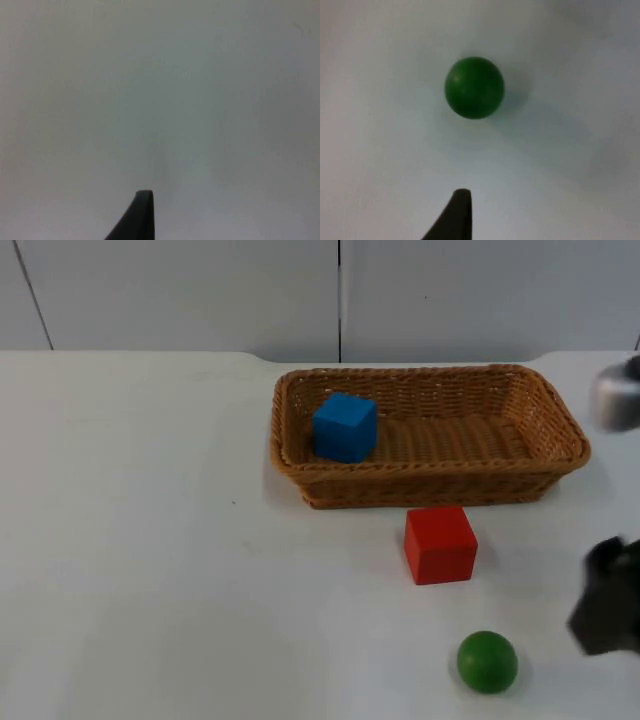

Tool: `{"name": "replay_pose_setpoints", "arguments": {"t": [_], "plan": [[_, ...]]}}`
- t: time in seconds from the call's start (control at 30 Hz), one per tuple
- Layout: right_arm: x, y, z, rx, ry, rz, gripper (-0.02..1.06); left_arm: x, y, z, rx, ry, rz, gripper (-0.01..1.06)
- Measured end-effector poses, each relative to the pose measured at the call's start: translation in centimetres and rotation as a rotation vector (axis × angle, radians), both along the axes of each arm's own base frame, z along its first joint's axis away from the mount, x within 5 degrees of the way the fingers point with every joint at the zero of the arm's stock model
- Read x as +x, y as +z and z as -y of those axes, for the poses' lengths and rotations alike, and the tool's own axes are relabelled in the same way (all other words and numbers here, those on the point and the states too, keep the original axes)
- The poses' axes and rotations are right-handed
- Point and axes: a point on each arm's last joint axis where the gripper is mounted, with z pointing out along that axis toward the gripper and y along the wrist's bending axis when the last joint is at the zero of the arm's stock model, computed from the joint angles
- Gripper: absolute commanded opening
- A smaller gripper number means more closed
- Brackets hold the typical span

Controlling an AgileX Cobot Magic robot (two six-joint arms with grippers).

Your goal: Place all geometric objects except the red cube into the basket.

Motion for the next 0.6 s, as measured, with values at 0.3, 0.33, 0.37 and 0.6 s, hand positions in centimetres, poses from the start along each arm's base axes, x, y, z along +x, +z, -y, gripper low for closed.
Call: {"name": "replay_pose_setpoints", "arguments": {"t": [0.3,0.33,0.37,0.6], "plan": [[3.2,-5.2,-5.6,-0.02,0.041,-0.039,0.8,0.0,0.0,0.0,0.0,0.0,0.0,1.05],[3.6,-5.9,-6.0,-0.032,0.039,-0.048,0.8,0.0,0.0,0.0,0.0,0.0,0.0,1.05],[3.8,-6.7,-6.2,-0.045,0.035,-0.059,0.8,0.0,0.0,0.0,0.0,0.0,0.0,1.05],[4.4,-9.8,-6.7,-0.066,0.038,-0.081,0.71,0.0,0.0,0.0,0.0,0.0,0.0,1.05]]}}
